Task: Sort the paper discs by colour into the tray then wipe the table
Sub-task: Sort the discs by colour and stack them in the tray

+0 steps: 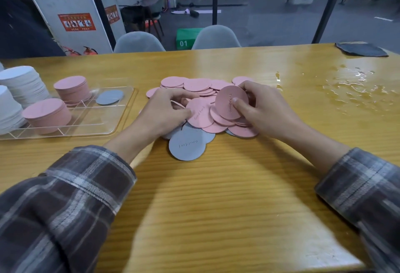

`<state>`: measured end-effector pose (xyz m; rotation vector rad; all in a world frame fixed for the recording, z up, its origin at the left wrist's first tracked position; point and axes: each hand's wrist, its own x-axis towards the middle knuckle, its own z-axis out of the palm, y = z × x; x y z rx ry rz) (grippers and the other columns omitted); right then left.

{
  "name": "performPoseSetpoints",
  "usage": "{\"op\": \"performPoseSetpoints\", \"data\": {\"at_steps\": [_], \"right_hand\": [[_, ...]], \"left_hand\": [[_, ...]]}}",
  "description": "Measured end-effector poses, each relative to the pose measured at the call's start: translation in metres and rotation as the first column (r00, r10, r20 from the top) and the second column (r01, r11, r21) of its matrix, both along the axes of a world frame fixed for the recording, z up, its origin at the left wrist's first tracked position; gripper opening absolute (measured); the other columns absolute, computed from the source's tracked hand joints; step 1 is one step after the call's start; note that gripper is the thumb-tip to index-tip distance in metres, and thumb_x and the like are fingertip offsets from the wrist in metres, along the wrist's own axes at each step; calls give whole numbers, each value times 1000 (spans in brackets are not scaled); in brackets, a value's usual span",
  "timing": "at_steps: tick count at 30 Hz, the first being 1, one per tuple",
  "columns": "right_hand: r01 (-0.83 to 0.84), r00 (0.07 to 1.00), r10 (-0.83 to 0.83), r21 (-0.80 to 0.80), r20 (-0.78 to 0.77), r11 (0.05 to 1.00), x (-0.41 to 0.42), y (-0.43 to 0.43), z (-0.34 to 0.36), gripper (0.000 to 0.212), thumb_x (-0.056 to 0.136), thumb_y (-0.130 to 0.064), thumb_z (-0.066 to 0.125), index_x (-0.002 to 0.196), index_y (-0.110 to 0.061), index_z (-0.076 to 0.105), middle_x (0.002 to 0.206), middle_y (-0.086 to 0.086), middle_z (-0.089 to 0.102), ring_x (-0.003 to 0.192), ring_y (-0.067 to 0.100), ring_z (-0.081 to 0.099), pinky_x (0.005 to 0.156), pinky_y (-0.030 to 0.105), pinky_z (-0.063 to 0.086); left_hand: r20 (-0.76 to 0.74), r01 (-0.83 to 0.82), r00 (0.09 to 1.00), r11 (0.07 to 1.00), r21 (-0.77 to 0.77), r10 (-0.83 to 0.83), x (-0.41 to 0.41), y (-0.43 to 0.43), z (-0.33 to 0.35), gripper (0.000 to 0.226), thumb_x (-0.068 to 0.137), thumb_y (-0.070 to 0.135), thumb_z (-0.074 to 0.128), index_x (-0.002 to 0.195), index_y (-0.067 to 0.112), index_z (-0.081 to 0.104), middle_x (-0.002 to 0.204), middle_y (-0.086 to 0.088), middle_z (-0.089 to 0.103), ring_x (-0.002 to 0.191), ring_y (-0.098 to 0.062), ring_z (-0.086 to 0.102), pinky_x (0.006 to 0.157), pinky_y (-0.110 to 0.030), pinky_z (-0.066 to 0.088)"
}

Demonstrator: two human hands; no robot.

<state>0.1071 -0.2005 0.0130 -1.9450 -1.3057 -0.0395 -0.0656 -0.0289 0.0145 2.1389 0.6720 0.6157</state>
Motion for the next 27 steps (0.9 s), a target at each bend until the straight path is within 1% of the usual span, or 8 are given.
{"op": "performPoseSetpoints", "data": {"at_steps": [3, 5, 8, 13, 18, 23, 25, 27], "right_hand": [[-4, 1000, 4, 3, 0, 1000, 0, 1, 0, 4, 98, -22, 62, 95, -24, 63, 71, -19, 58, 67, -10, 55, 60, 10, 38], [-5, 1000, 5, 4, -10, 1000, 1, 1, -1, 3, 99, -22, 62, 97, -23, 63, 70, -19, 59, 67, -9, 56, 59, 10, 38], [-36, 996, 36, -5, -76, 999, 0, 2, -2, 6, 100, -21, 60, 97, -24, 63, 62, -20, 61, 61, -3, 59, 55, 13, 40], [-114, 963, 102, -34, -250, 993, -2, 5, -2, 17, 107, -21, 46, 104, -17, 63, 70, 4, 64, 58, 14, 62, 44, 22, 45], [-174, 949, 159, -33, -274, 984, -8, 2, 0, 13, 106, -23, 54, 107, -14, 63, 69, 0, 65, 56, 7, 63, 49, 21, 46], [-79, 993, 78, -11, -91, 997, -1, 2, -1, 7, 102, -23, 57, 98, -24, 62, 68, -17, 60, 64, 2, 60, 62, 25, 43], [-52, 995, 50, -13, -91, 999, 2, 2, -1, 7, 102, -23, 57, 98, -23, 63, 67, -16, 60, 64, 3, 60, 61, 26, 44], [-35, 996, 32, -42, -88, 998, 4, 2, -2, 8, 103, -24, 55, 99, -21, 62, 69, -14, 61, 65, 6, 61, 60, 27, 44]], "left_hand": [[78, -25, 996, 983, -181, 40, -4, -2, 8, 31, 91, -7, 58, 104, 12, 78, 75, 1, 56, 58, -12, 56, 57, -29, 57], [145, -21, 987, 964, -267, 62, -6, -2, 10, 26, 92, -8, 55, 99, 8, 75, 67, -2, 56, 49, -14, 53, 42, -22, 45], [174, 37, 985, 957, -288, 14, -4, -8, 9, 20, 94, -4, 61, 99, 11, 73, 73, -2, 64, 51, -16, 57, 45, -20, 45], [240, 94, 969, 985, -144, -58, 6, -20, -1, 11, 92, 2, 75, 102, 8, 72, 86, -7, 70, 63, -18, 71, 62, -24, 59], [259, 61, 965, 996, -72, -41, 13, -24, -7, 12, 89, 12, 81, 97, 14, 72, 81, -4, 73, 67, -19, 74, 70, -39, 65], [-6, 41, 999, 932, 360, -42, 11, -16, -20, 36, 78, 49, 85, 102, 23, 74, 94, 7, 66, 78, 1, 56, 73, -19, 45], [-102, 70, 994, 905, 419, -30, 11, -14, -24, 50, 74, 62, 81, 106, 24, 77, 96, 6, 61, 88, -4, 54, 80, -26, 45], [-144, 88, 989, 900, 426, -28, 11, -15, -21, 47, 74, 63, 82, 104, 27, 79, 94, 6, 59, 92, -12, 54, 79, -26, 42]]}}
